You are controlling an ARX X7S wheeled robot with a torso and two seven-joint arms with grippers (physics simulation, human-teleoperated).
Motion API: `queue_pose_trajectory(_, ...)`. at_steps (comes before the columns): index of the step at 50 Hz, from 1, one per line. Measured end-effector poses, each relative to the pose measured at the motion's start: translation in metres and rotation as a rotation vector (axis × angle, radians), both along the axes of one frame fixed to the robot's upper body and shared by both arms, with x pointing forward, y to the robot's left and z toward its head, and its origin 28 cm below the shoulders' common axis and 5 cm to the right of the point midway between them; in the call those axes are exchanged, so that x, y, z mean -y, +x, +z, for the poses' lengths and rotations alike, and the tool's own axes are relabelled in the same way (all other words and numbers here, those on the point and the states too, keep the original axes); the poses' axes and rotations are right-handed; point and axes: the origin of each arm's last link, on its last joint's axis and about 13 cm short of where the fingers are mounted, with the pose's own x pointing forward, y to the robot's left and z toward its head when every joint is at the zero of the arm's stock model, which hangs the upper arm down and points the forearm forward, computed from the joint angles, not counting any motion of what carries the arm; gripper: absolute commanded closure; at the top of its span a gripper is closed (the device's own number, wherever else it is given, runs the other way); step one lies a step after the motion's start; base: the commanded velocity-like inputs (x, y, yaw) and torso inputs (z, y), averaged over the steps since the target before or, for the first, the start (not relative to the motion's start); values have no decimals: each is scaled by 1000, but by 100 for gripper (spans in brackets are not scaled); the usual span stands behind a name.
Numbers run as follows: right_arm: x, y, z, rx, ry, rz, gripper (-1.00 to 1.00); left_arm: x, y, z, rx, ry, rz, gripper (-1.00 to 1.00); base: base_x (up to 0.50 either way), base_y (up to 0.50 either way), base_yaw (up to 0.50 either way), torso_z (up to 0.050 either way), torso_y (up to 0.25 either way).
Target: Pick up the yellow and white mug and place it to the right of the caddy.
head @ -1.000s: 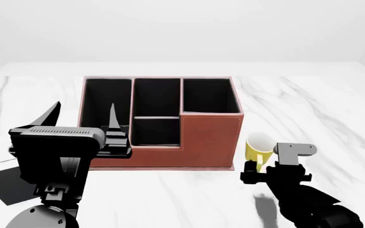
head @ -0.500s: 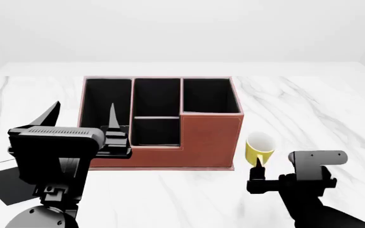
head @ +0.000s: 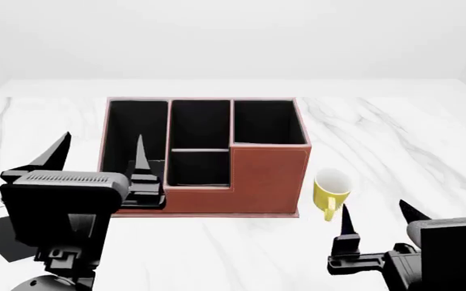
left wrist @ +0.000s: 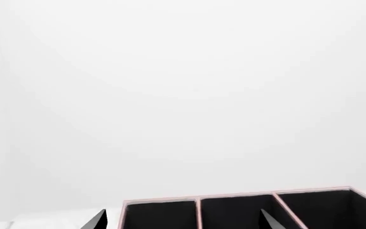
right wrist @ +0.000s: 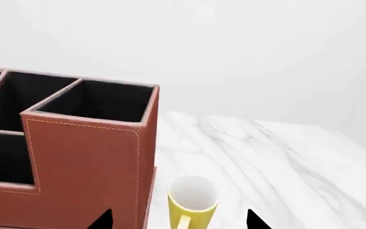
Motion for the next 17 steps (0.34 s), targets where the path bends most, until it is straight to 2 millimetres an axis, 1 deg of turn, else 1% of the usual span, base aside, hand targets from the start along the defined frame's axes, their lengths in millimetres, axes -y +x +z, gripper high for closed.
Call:
queue_pose_trajectory(9,-2,-20,14,81,-13,-11,-100,1,-10,1,24,8,1,-100,0,0,0,0,0)
queue_pose_trajectory(17,-4,-33,23,136,-26,-15,-100,3,-19,2,48,18,0,-100,0,0,0,0,0)
